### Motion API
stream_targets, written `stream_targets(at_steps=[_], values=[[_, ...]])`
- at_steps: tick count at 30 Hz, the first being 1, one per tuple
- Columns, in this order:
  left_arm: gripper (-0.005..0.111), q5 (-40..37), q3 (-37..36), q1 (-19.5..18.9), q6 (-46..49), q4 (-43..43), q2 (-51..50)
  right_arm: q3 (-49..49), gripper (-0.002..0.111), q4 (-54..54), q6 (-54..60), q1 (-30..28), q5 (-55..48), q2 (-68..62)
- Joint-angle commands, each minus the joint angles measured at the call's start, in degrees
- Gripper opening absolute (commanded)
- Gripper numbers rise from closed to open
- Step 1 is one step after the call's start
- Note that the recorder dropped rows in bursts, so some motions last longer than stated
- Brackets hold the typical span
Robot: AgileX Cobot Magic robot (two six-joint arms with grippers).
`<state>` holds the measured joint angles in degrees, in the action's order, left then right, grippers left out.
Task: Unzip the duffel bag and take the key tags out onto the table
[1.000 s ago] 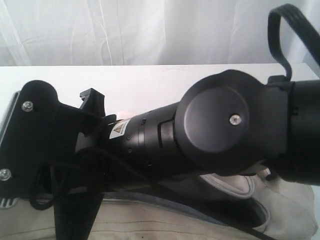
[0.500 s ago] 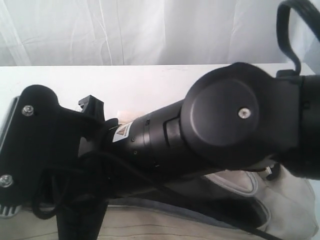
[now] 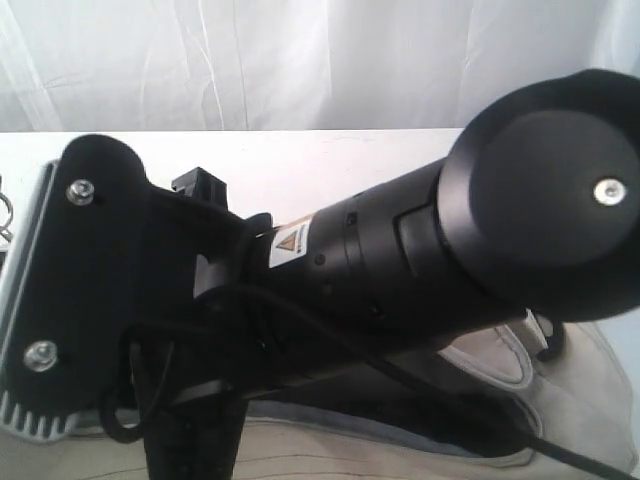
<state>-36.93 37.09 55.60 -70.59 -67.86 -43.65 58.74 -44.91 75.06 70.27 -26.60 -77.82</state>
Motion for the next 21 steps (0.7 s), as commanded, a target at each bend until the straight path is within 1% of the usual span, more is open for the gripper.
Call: stream_targets(at_steps=[1,5,8,12,18,21], values=[[0.000,-0.3,0.2,-6.9,-6.7,-9.9,-4.1,-0.2,0.000,0.0,-1.0,0.4,-8.1,1.3],[0.000,7.8,0.2,-15.6,-8.6,-9.9,-9.0,-0.2,0.000,1.1,-1.0,0.4,-8.1,2.0],[0.000,15.5,0.2,-22.4,-10.1,-9.9,-12.0,-0.2,0.000,2.2,-1.0,0.4,-7.7,2.9],[0.000,24.0,0.2,-29.1,-10.5,-9.9,-14.7,-0.2,0.000,5.2,-2.5,0.4,-4.8,4.9],[0.000,30.4,0.2,-35.7,-10.5,-9.9,-18.7,-0.2,0.000,12.6,-9.1,0.4,2.9,7.4],[0.000,35.2,0.2,-37.2,-10.6,-9.3,-19.2,-0.2,0.000,13.9,-11.1,0.4,5.3,7.2]])
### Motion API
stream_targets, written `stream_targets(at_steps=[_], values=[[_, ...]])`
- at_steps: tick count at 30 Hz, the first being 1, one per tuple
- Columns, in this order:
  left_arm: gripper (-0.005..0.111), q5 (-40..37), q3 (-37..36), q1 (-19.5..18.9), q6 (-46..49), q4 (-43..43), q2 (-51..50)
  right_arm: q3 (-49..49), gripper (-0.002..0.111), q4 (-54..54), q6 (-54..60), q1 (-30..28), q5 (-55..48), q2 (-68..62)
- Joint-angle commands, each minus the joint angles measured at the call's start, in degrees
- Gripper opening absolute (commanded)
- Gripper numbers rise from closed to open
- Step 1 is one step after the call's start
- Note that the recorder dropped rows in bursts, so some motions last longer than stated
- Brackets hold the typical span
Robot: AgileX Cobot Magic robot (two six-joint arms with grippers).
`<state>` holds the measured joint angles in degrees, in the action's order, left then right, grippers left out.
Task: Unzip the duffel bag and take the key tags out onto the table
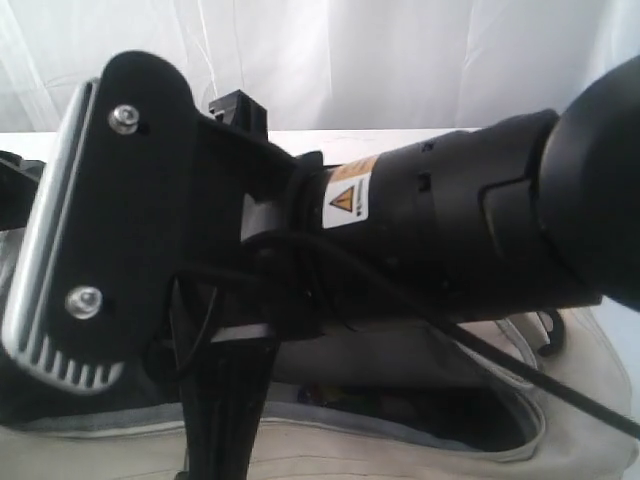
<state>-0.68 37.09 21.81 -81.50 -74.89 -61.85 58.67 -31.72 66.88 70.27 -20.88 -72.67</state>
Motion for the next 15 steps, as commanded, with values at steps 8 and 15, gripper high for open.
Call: stream_targets(at_steps=[8,15], values=[[0.013,4.2,0.3,-3.5,0.1,-0.2,1.3,-0.1,0.000,3.4,-4.1,-1.0,1.8,-0.7],[0.059,5.9,0.3,-3.5,0.1,0.4,6.7,-0.1,0.000,3.4,-5.7,-4.7,7.6,-3.4]])
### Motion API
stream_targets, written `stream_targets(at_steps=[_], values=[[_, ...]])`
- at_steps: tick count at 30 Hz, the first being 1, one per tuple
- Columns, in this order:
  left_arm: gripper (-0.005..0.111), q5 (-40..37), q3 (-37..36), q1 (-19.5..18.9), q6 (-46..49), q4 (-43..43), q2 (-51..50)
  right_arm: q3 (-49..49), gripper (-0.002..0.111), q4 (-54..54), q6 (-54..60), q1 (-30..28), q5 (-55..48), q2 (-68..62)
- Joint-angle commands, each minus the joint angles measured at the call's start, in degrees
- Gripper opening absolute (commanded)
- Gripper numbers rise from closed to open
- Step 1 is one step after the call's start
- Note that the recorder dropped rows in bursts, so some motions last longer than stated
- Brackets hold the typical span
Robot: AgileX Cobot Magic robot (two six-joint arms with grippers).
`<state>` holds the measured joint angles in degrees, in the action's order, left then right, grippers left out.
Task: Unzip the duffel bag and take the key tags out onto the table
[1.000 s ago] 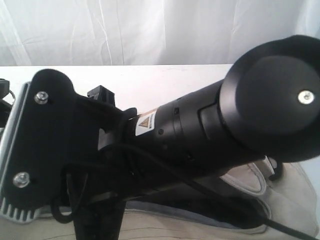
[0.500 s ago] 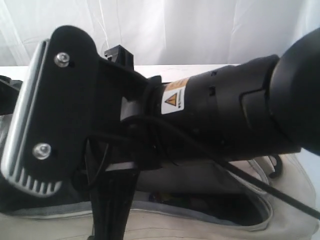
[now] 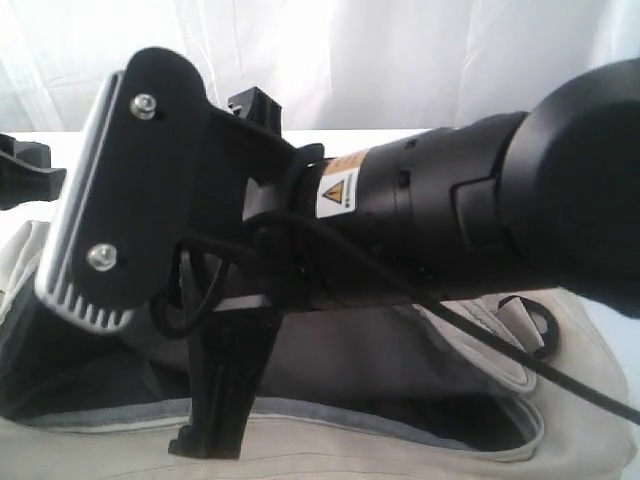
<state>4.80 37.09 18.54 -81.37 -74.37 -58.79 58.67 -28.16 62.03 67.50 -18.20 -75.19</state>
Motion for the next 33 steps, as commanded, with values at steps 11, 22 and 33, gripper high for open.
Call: stream_targets(at_steps=[11,22,33], values=[[0.059,13.3,-4.3,-0.1,-7.3,-2.1,18.3,1.0,0.000,-0.3,-0.9,-6.9,27.8,-6.3],[0.059,33.1,-7.3,-0.1,-39.3,-25.6,26.2,13.4,0.000,-0.3,-7.9,-11.2,37.5,-21.5],[0.039,39.7,-7.3,-0.1,-39.2,-25.6,26.3,23.5,0.024,-0.4,-24.9,-12.2,39.9,-33.6]])
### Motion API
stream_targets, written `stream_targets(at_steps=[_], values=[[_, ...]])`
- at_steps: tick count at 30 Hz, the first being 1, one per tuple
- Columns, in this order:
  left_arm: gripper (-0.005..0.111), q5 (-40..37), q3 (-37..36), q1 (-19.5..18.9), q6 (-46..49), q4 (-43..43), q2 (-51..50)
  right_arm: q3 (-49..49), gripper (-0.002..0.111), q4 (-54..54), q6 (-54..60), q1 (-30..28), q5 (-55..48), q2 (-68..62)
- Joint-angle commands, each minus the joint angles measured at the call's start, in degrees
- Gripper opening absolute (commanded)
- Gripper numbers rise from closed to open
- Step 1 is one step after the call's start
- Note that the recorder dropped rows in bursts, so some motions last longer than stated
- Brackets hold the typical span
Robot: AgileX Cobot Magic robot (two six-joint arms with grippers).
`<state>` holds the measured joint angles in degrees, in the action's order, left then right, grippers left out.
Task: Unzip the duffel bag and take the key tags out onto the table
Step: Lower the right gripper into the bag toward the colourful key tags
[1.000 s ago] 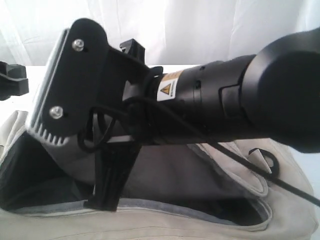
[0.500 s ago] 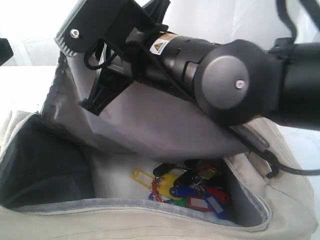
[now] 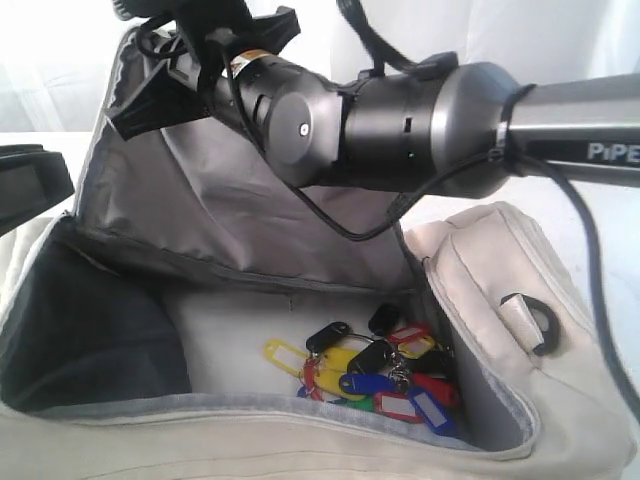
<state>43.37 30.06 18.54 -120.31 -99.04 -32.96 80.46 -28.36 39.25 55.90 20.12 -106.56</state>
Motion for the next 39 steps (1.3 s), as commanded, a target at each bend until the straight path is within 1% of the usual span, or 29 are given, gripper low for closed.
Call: stream_targets(at_steps=[1,4,6,8,10,14,16,20,21,23,27,28,29,30,33,34,35,39], values=[[0.039,1.3,-0.3,-0.1,-0.3,-0.9,0.5,1.8,0.032,-0.2,-2.1,-0.7,1.4,-2.9],[0.039,2.3,-0.3,-0.1,0.7,-0.9,0.6,1.8,0.053,-2.2,-2.7,-1.3,1.8,-4.7],[0.039,2.4,-0.3,-0.1,1.1,-0.9,1.1,1.8,0.061,-6.4,-4.0,-1.6,4.2,-5.6],[0.039,2.0,-0.3,-0.1,1.8,-0.9,1.8,1.8,0.065,-9.5,-5.1,-1.9,7.0,-6.2],[0.039,2.0,-0.3,-0.1,1.8,-0.9,2.8,1.8,0.065,-10.0,-5.1,-2.0,8.4,-6.3],[0.039,2.0,-0.3,-0.1,1.8,-0.9,5.1,1.8,0.065,-9.8,-4.8,-2.0,7.7,-4.4],[0.039,2.0,-0.3,-0.1,1.8,-0.9,6.5,1.8,0.065,-9.2,-4.8,-2.0,0.4,-1.9],[0.037,0.5,0.4,-0.1,1.9,-0.9,10.0,1.8,0.065,-6.3,-2.7,-2.0,-25.5,4.3],[0.036,-0.5,0.7,-0.1,2.2,-0.9,10.9,1.8,0.065,-4.9,-1.1,-2.0,-30.1,5.4],[0.034,-4.7,1.6,-0.1,3.6,-0.9,13.3,1.8,0.065,-1.9,-0.2,-2.0,-39.9,7.9],[0.033,-11.5,2.7,-0.1,6.8,-0.9,16.9,1.8,0.065,2.0,-0.2,-2.0,-54.6,10.5],[0.033,-14.8,2.7,-0.1,6.8,-0.9,18.7,1.8,0.064,2.9,-0.7,-2.0,-61.2,10.8],[0.033,-15.5,2.6,-0.1,6.8,-0.9,19.2,1.7,0.062,2.9,-0.7,-2.0,-64.0,10.8],[0.033,-16.0,2.6,-0.1,6.8,-0.9,20.5,1.2,0.055,4.3,-0.7,-1.8,-69.9,10.5],[0.033,-14.8,2.6,-0.1,6.8,-0.9,22.6,-0.7,0.046,6.3,-0.7,-1.7,-79.8,9.9],[0.033,-13.9,2.6,-0.1,6.8,-0.9,23.2,-1.7,0.046,6.1,-0.7,-1.7,-83.7,9.8],[0.033,-12.9,2.6,-0.1,6.8,-0.9,23.7,-2.3,0.046,6.1,-0.7,-1.7,-85.3,9.8],[0.033,-9.9,2.6,-0.1,6.8,-0.9,24.4,-5.9,0.046,5.4,-0.7,-1.7,-89.6,9.8]])
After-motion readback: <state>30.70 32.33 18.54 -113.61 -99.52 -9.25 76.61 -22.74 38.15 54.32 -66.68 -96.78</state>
